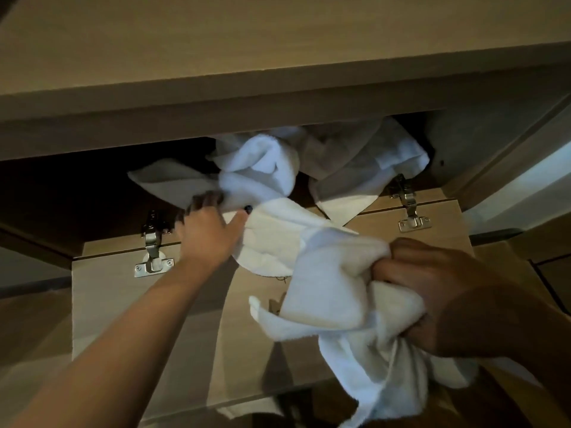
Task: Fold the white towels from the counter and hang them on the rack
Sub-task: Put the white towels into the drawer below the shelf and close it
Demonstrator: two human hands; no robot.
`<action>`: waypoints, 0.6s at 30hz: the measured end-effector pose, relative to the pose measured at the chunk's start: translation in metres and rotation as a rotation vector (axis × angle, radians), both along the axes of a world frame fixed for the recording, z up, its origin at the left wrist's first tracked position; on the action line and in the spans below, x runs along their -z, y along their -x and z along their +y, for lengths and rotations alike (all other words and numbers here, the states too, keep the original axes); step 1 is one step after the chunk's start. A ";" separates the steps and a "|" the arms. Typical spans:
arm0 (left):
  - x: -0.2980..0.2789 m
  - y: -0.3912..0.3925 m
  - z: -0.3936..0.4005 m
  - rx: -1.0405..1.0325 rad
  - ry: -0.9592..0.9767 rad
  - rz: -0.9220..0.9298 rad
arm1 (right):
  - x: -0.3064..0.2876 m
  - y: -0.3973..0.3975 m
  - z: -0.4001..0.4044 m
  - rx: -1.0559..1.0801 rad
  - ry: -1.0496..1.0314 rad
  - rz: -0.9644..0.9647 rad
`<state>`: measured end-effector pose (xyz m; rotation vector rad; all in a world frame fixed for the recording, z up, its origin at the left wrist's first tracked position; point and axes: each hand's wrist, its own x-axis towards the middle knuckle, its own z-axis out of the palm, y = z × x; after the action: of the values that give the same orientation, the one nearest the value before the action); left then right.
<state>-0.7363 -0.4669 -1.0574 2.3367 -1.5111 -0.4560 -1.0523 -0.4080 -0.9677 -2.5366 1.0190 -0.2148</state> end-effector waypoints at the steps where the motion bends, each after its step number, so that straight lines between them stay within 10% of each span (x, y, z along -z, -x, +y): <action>1: 0.004 0.002 0.003 0.040 0.150 0.021 | -0.001 -0.002 0.000 0.000 0.024 -0.006; 11: -0.041 0.020 0.042 -0.084 0.262 1.345 | 0.016 -0.057 -0.030 0.038 0.207 0.135; 13: -0.047 0.014 0.042 0.033 0.137 1.348 | 0.026 -0.062 -0.037 0.072 0.142 0.116; 18: -0.051 0.022 0.039 0.290 -0.134 0.699 | 0.042 -0.070 -0.036 0.076 0.191 0.020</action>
<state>-0.7581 -0.4282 -1.0060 1.7393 -1.4708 -1.3164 -0.9821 -0.4435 -1.0094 -2.6765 1.1545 -0.3229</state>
